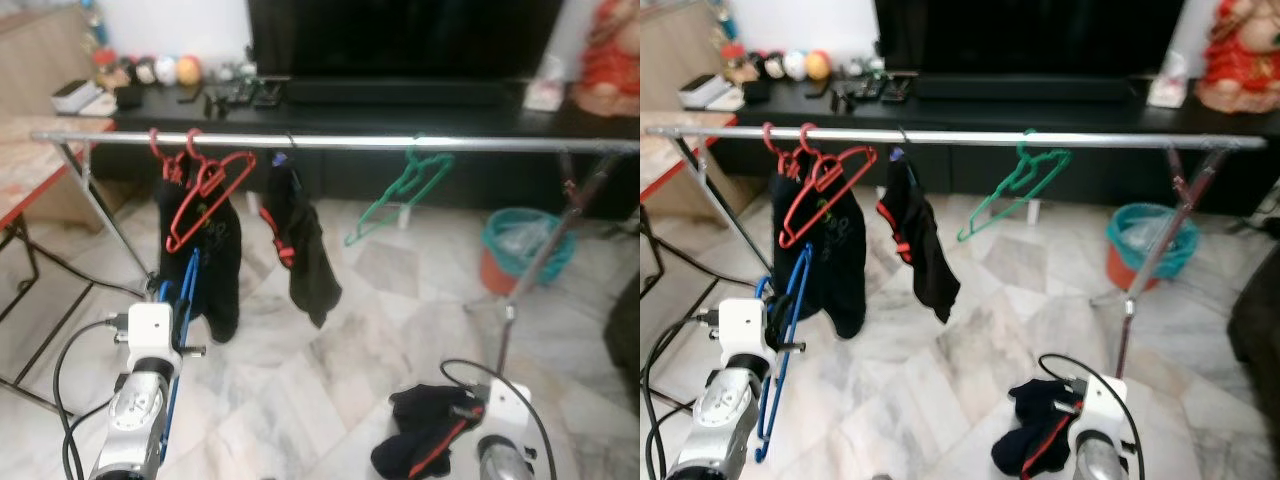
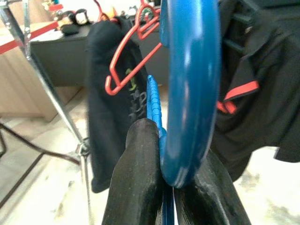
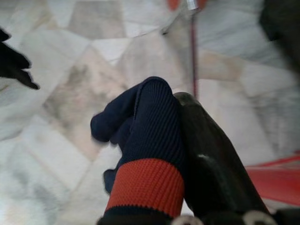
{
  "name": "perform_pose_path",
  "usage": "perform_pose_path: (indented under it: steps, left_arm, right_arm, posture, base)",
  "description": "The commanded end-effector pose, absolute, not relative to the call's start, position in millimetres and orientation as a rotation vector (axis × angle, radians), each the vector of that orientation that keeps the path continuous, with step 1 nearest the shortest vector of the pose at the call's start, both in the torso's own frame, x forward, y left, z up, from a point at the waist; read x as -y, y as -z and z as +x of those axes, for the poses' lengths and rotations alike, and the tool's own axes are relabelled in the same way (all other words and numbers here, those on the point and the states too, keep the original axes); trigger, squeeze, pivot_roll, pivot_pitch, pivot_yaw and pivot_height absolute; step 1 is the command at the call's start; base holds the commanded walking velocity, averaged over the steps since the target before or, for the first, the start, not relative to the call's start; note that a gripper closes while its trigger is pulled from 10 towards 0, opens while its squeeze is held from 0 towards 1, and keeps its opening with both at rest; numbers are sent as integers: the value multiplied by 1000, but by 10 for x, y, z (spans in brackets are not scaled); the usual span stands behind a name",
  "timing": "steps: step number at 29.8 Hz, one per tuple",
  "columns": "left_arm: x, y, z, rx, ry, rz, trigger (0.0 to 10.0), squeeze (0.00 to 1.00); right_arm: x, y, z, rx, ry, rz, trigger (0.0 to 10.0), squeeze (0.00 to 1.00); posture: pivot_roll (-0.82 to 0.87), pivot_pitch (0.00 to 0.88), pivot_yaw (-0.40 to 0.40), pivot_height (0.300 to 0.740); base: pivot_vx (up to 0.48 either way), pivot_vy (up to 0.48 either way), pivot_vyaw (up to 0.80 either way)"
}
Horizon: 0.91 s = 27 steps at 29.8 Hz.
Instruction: Hang hanger
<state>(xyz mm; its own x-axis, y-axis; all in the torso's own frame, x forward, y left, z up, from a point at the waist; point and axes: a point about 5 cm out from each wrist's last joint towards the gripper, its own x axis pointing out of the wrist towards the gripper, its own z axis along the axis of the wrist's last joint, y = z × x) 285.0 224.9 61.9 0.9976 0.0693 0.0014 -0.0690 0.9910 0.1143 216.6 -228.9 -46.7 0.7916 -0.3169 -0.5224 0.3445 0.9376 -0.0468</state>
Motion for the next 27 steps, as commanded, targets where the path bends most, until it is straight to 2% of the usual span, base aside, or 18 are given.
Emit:
perform_pose_path:
  steps: [1,7,19,27]
  left_arm:
    - [-2310,-649,2844,5,-79,121,10000,0]
    - [-2306,-651,2847,4,-70,112,10000,0]
    - [-2296,-646,2848,-9,-44,95,10000,0]
    - [-2204,-655,2875,-25,38,50,10000,0]
  right_arm:
    - [2231,435,2229,-528,346,71,10000,0]
    - [2238,402,2279,-515,346,75,10000,0]
    - [2240,289,2430,-461,332,73,10000,0]
    - [2229,184,2569,-422,310,71,10000,0]
  posture:
    - [18,39,23,740]
    - [20,40,23,740]
    - [22,42,23,740]
    - [22,43,25,740]
  base:
    - [-337,0,0]
    - [-310,0,0]
    - [0,0,0]
    - [0,0,0]
